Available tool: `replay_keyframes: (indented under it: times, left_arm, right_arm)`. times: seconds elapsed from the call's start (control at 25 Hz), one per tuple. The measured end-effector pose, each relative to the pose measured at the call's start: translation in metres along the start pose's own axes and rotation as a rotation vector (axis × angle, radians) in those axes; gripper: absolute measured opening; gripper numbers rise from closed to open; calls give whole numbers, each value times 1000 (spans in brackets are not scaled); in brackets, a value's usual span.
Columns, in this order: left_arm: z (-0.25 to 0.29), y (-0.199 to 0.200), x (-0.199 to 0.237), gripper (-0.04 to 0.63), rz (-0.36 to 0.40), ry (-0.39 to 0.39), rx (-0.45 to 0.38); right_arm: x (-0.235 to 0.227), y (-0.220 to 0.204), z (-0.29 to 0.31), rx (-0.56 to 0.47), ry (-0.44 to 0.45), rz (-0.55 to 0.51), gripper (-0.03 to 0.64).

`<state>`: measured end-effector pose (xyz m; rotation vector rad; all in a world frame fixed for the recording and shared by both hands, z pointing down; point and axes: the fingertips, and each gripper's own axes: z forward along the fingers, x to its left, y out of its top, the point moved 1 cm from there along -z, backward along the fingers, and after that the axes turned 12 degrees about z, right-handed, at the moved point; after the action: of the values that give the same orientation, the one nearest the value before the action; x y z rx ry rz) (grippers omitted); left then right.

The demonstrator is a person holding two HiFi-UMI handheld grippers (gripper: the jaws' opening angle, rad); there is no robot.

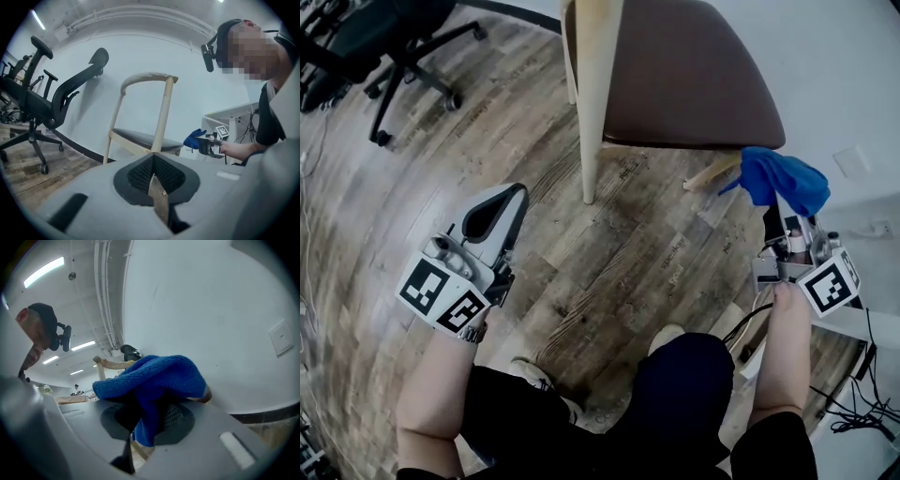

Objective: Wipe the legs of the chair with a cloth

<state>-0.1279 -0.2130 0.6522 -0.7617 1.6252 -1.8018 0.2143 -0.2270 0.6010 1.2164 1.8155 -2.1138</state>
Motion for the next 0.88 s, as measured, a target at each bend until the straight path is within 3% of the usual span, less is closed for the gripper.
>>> replay_keyframes:
  times: [0.12,0.24,0.4,0.68,0.88]
  left_arm:
    - [-8,20,1,-3,9,17,14]
    - [-33,36,-15,-3,20,-7,110]
    - [-66,79,-38,-2,-75,-18,179]
    - [-117,210,-82,-3,-179,4,223]
    - [-155,316,-106,-2,-191,-26,234]
  right_arm:
    - [20,9,-4,22,-12,28,66]
    - [45,16,-16,91,-64,75,66]
    - [98,40,-41,172,-122,119,66]
    - [215,111,-59,251,-124,242,66]
    - [312,167,-66,294,-113,226,66]
